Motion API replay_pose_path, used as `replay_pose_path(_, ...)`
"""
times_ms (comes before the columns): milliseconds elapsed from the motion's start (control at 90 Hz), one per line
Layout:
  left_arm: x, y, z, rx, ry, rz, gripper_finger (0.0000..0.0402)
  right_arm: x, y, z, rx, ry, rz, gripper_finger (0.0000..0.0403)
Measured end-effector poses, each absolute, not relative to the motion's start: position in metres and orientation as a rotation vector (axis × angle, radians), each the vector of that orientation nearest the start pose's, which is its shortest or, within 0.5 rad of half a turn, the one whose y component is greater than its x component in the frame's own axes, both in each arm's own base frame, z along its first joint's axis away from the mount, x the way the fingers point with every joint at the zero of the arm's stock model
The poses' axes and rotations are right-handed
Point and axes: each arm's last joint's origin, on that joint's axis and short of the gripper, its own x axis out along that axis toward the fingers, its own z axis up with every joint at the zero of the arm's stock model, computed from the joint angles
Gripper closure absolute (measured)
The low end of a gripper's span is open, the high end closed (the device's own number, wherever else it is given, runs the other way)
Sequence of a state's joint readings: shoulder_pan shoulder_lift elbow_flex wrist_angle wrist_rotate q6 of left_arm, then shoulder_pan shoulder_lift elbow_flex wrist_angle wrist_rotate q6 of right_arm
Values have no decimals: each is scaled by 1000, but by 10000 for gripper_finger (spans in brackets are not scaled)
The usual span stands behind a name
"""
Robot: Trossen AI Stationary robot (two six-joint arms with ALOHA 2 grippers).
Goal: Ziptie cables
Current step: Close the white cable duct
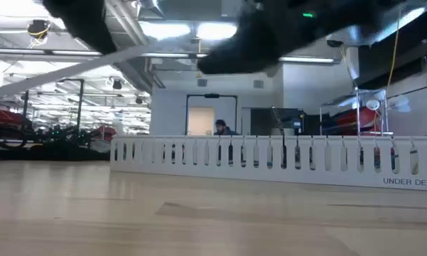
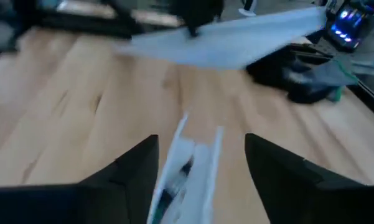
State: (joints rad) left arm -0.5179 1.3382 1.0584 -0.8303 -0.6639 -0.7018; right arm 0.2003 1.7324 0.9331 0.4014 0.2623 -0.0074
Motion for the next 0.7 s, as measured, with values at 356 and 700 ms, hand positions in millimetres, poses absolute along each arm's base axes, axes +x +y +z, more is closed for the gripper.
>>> replay_pose_path(356,200,-106,318,20,552,459,401,366,5,222,3,15,409,107)
replay_pose_path(700,219,-101,341,53,388,399,401,402,9,241,-60,-227,427,107)
